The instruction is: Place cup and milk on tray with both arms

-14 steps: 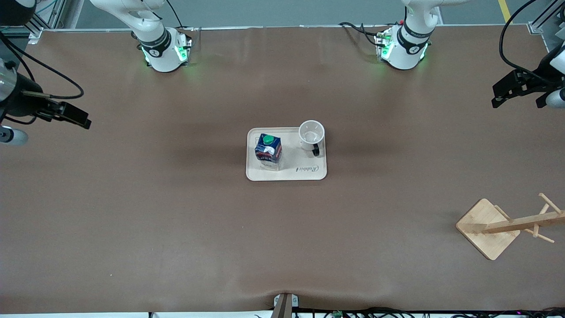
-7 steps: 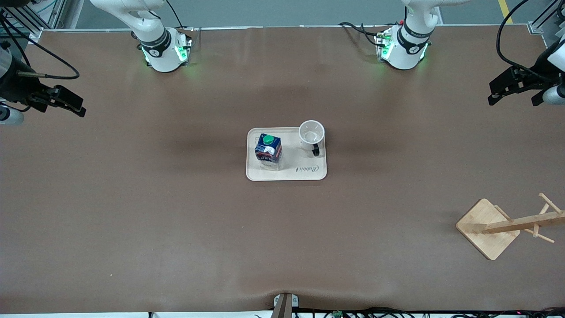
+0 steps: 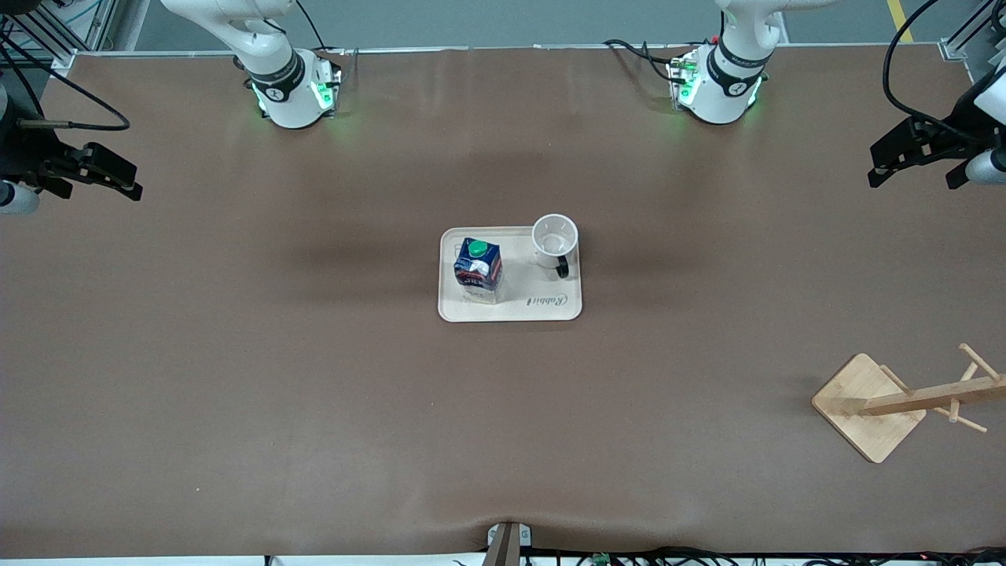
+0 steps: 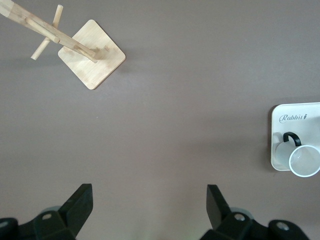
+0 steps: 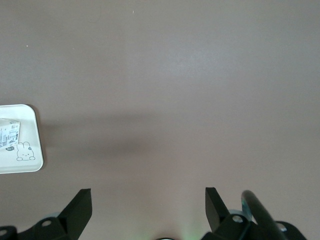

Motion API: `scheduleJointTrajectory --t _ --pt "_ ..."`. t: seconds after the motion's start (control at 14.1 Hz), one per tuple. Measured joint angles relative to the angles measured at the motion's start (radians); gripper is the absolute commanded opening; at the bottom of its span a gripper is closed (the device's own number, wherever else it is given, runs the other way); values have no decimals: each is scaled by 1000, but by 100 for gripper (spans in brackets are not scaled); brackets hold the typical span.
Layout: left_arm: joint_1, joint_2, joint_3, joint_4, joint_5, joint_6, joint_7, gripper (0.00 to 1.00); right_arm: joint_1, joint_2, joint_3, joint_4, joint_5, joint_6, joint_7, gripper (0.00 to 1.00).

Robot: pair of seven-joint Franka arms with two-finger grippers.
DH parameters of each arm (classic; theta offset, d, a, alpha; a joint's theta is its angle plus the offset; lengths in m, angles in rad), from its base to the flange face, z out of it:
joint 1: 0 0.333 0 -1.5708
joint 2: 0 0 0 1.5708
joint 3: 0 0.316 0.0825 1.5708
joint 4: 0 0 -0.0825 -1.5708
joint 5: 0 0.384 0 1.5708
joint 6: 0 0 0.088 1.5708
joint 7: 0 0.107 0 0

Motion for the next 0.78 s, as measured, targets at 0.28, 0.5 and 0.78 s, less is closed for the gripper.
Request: scheduleJointTrajectory --t 0.28,0.5,0.78 --pt "0 0 0 2 0 0 0 100 -11 0 0 -3 0 0 -1 100" --pt "0 0 0 2 0 -1 0 100 -14 0 0 -4 0 1 -2 100" --pt "0 0 0 3 0 -1 0 100 -14 0 0 -5 0 1 -2 100"
